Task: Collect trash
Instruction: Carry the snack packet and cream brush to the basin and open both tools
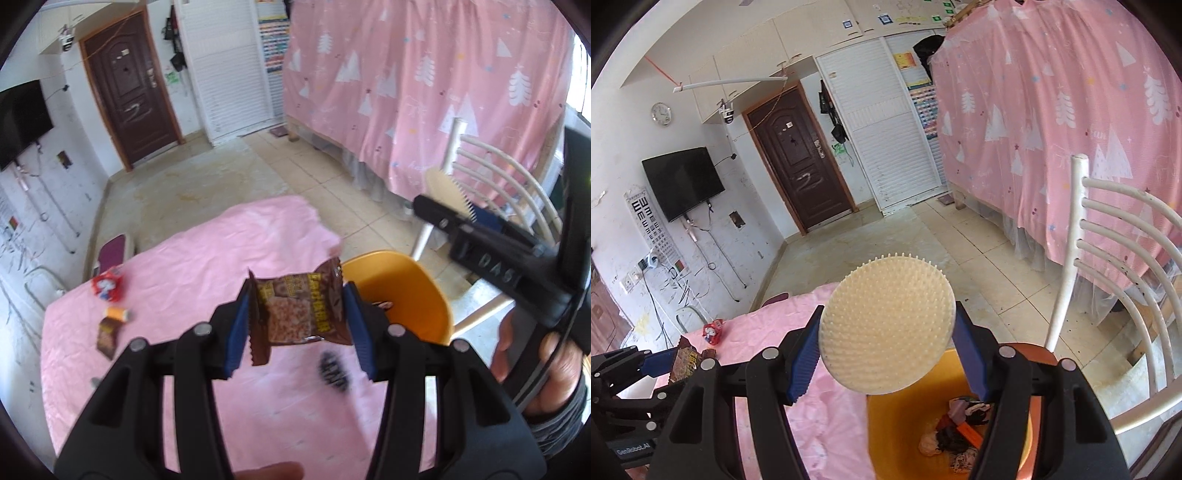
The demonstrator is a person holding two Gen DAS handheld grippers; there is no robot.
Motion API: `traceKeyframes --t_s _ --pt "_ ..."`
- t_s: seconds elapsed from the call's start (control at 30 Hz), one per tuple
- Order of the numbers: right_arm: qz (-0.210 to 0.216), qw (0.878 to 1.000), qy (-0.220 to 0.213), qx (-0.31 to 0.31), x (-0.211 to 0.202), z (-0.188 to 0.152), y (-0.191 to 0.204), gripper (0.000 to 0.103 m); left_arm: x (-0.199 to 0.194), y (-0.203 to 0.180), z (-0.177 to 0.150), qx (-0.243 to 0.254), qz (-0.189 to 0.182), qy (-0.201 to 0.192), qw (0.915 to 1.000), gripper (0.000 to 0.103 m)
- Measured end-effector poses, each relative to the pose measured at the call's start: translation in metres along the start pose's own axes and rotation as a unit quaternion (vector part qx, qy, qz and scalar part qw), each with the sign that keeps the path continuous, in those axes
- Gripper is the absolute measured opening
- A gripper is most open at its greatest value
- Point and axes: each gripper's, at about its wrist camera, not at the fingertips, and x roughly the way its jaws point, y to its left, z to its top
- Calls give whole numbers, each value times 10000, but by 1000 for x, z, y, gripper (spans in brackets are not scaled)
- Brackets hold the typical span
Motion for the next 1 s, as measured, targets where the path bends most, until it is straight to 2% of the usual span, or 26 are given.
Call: traceKeyframes --t_s 0.2,0.37,0.4,0.6,1.0 --pt "-212 9996 -23 203 1 -4 -33 56 23 -26 18 -31 -581 86 9983 47" --pt "-368 9992 -31 180 4 -8 -45 56 40 -38 26 -73 -798 177 9966 47" --pt "-382 9991 -27 179 5 -9 -47 56 42 -40 27 -79 -834 181 9963 51" --pt "-400 9990 70 192 13 -11 -51 56 51 -40 30 -92 -842 262 9961 61" --pt "-344 9989 306 -71 25 -10 -31 59 24 -11 26 -306 -777 43 9965 65"
